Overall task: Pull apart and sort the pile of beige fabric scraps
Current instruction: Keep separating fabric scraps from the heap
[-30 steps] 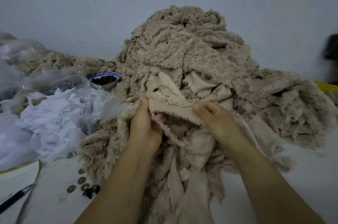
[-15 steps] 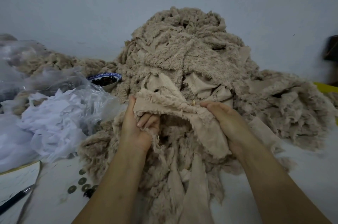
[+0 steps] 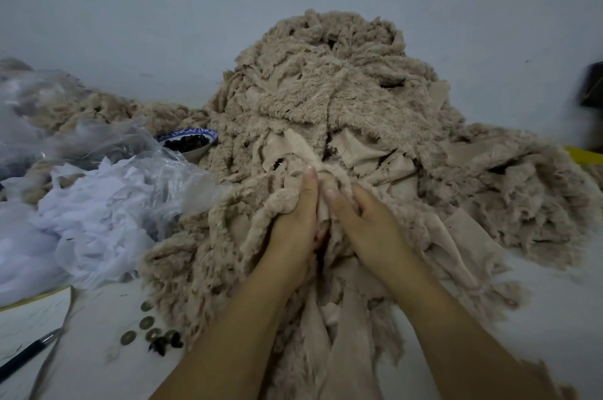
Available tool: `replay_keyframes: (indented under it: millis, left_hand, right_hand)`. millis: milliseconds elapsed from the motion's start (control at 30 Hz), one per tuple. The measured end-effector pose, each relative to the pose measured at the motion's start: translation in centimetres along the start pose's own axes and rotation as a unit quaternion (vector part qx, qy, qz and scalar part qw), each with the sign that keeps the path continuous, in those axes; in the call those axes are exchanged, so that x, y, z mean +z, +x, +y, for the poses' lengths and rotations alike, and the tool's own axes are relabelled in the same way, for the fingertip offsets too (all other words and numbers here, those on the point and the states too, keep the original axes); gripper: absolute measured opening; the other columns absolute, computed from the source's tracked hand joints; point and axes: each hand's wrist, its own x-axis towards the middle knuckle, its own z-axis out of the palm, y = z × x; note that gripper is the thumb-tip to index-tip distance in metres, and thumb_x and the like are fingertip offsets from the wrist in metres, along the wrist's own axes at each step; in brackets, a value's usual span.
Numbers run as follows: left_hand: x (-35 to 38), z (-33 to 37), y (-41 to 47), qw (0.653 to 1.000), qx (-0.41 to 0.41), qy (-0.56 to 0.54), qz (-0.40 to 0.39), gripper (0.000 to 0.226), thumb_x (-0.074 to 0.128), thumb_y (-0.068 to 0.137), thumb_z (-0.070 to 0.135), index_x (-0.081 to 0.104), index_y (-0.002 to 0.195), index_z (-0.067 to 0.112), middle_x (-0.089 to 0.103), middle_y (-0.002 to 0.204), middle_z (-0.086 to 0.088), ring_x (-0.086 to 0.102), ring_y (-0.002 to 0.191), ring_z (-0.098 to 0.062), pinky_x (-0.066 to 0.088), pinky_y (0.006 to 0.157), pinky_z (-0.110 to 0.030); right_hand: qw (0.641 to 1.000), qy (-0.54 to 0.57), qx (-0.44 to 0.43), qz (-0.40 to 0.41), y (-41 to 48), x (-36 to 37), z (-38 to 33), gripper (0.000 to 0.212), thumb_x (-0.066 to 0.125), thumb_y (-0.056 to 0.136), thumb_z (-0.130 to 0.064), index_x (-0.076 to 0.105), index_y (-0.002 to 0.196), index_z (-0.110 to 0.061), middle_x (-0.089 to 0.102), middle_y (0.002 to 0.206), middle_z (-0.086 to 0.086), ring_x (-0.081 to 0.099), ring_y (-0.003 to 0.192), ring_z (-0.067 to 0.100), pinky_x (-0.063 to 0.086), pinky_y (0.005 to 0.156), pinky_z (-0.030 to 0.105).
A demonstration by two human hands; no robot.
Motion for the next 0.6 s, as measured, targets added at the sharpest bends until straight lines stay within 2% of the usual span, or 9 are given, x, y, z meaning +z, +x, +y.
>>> replay_keyframes:
  millis: [33, 67, 100, 167, 267, 367, 433, 533, 600]
  left_hand:
    - [-0.1, 0.0, 0.2, 1.000, 0.005, 0.017, 0.012, 0.072, 0.049, 0.061, 0.095, 0.071, 0.082, 0.029, 0.060, 0.078, -0.020, 0.068, 0.073, -0.019, 0.046, 0.066, -0.012]
    - [-0.1, 0.2, 0.4, 1.000, 0.018, 0.019, 0.017, 0.067, 0.052, 0.063, 0.091, 0.040, 0.048, 0.028, 0.045, 0.056, 0.019, 0.035, 0.049, -0.001, 0.046, 0.050, -0.013]
    - [-0.3, 0.4, 0.6, 0.999, 0.038, 0.017, 0.012, 0.067, 0.056, 0.067, 0.084, 0.061, 0.043, 0.021, 0.055, 0.043, 0.002, 0.051, 0.038, -0.011, 0.043, 0.044, -0.015]
    - [-0.8, 0.9, 1.0, 0.997, 0.072, -0.036, -0.003, 0.054, 0.059, 0.074, 0.068, 0.057, 0.045, 0.023, 0.042, 0.038, 0.006, 0.036, 0.031, -0.007, 0.029, 0.034, -0.016]
    - [-2.9, 1.4, 1.4, 0.966, 0.073, -0.208, -0.133, 0.049, 0.055, 0.086, 0.058, 0.058, 0.061, 0.017, 0.033, 0.036, 0.007, 0.024, 0.029, -0.005, 0.023, 0.035, -0.014]
    - [-3.3, 0.5, 1.1, 0.964, 0.041, -0.061, -0.254, 0.068, 0.048, 0.079, 0.078, 0.070, 0.076, 0.014, 0.045, 0.044, 0.005, 0.033, 0.034, -0.007, 0.031, 0.039, -0.017]
    - [-1.5, 0.0, 0.7, 0.966, 0.015, 0.034, -0.255, 0.076, 0.052, 0.065, 0.084, 0.074, 0.089, 0.015, 0.068, 0.065, -0.001, 0.056, 0.049, -0.009, 0.044, 0.047, -0.020]
    - [-0.5, 0.1, 1.2, 0.981, -0.008, -0.053, -0.187, 0.073, 0.059, 0.069, 0.076, 0.075, 0.107, 0.016, 0.076, 0.104, -0.003, 0.072, 0.089, -0.014, 0.058, 0.075, -0.025]
    - [-1.1, 0.3, 1.7, 0.977, -0.010, -0.115, -0.180, 0.071, 0.058, 0.079, 0.071, 0.070, 0.123, 0.016, 0.072, 0.121, -0.005, 0.068, 0.109, -0.019, 0.055, 0.093, -0.031]
  right_hand:
    - [0.999, 0.002, 0.004, 0.035, 0.2, -0.1, 0.2, 0.049, 0.052, 0.093, -0.058, 0.064, 0.102, -0.011, 0.071, 0.095, 0.005, 0.065, 0.082, 0.016, 0.049, 0.067, 0.017]
    - [0.998, 0.011, 0.015, 0.064, 0.3, -0.3, 0.2, 0.043, 0.052, 0.098, -0.051, 0.065, 0.110, -0.012, 0.071, 0.103, 0.002, 0.066, 0.090, 0.014, 0.049, 0.072, 0.021]
    - [0.995, 0.024, 0.031, 0.094, 0.6, -0.6, 0.3, 0.041, 0.051, 0.099, -0.049, 0.063, 0.123, -0.018, 0.068, 0.117, -0.008, 0.063, 0.103, 0.008, 0.047, 0.080, 0.021]
    - [0.979, 0.092, 0.085, 0.158, 1.3, -1.9, 0.6, 0.055, 0.048, 0.099, -0.053, 0.046, 0.146, -0.024, 0.052, 0.135, -0.010, 0.047, 0.118, 0.005, 0.037, 0.095, 0.027]
    - [0.930, 0.263, 0.111, 0.231, 2.1, -3.8, 0.6, 0.034, 0.050, 0.101, -0.045, 0.053, 0.132, -0.032, 0.060, 0.130, -0.005, 0.059, 0.119, 0.014, 0.049, 0.098, 0.036]
    - [0.924, 0.322, 0.120, 0.167, 2.0, -3.9, 0.5, 0.017, 0.059, 0.099, -0.033, 0.066, 0.111, -0.024, 0.076, 0.099, 0.002, 0.073, 0.092, 0.021, 0.059, 0.076, 0.035]
    - [0.931, 0.339, 0.110, 0.083, 1.7, -3.3, 0.6, 0.020, 0.064, 0.093, -0.029, 0.070, 0.111, -0.021, 0.076, 0.101, 0.008, 0.073, 0.093, 0.025, 0.061, 0.074, 0.035]
    - [0.942, 0.324, 0.088, -0.006, 1.3, -2.9, 0.5, 0.019, 0.063, 0.082, -0.030, 0.077, 0.092, -0.039, 0.077, 0.102, 0.006, 0.073, 0.096, 0.023, 0.059, 0.080, 0.037]
    - [0.947, 0.307, 0.093, -0.026, 1.2, -2.9, 0.6, 0.026, 0.064, 0.079, -0.032, 0.076, 0.103, -0.031, 0.075, 0.106, 0.010, 0.071, 0.100, 0.027, 0.056, 0.088, 0.042]
